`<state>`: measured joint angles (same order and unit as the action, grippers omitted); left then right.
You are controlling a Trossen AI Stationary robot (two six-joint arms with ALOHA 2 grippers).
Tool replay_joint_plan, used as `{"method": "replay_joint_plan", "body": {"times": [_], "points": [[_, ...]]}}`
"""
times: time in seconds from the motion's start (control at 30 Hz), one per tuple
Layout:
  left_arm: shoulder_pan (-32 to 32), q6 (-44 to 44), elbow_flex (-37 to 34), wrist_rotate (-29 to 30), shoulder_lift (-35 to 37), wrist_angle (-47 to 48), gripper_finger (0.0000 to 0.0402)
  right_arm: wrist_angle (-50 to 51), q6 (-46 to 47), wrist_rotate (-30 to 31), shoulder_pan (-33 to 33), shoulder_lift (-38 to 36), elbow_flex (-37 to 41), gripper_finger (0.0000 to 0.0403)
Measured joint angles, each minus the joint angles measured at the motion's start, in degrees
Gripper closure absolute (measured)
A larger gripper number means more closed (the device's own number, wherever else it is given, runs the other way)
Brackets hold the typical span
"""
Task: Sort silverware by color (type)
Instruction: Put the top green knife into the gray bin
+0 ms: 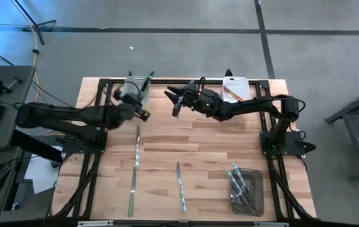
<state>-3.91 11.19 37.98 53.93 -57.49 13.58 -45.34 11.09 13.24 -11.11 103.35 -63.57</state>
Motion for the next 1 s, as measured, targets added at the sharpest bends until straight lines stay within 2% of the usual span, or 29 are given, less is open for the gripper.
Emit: {"method": "replay_joint_plan", "body": {"times": [0.13,0.27,0.4,0.5,0.63,0.77,1.0], "points": [[-9.5,5.7,0.0,-13.8,4.4,13.3,0.0361,6.0,-0.1,-1.6,-0.6,0.0,0.0,0.0333],[-20.7,3.3,0.0,-28.1,4.7,19.4,0.0361,9.3,-1.5,-3.3,-0.6,0.0,0.0,0.0393],[-31.0,-0.9,0.6,-41.2,1.9,24.6,0.0361,11.3,-1.9,-5.3,-0.5,0.0,0.0,0.0388],[-36.6,-4.0,3.0,-44.6,-1.5,28.8,0.0361,12.4,-2.1,-5.6,-0.5,0.0,0.0,0.0398],[-40.7,-7.1,6.3,-48.5,-7.1,32.3,0.0361,12.6,-2.0,-7.4,-0.5,0.0,0.0,0.0399],[-42.0,-9.9,10.1,-52.4,-13.4,35.4,0.0361,13.0,-2.1,-7.7,-0.1,0.0,0.0,0.0402],[-42.0,-11.9,15.4,-52.4,-22.2,41.0,0.0361,13.5,-2.1,-9.5,-0.1,0.0,0.0,0.0402]]}}
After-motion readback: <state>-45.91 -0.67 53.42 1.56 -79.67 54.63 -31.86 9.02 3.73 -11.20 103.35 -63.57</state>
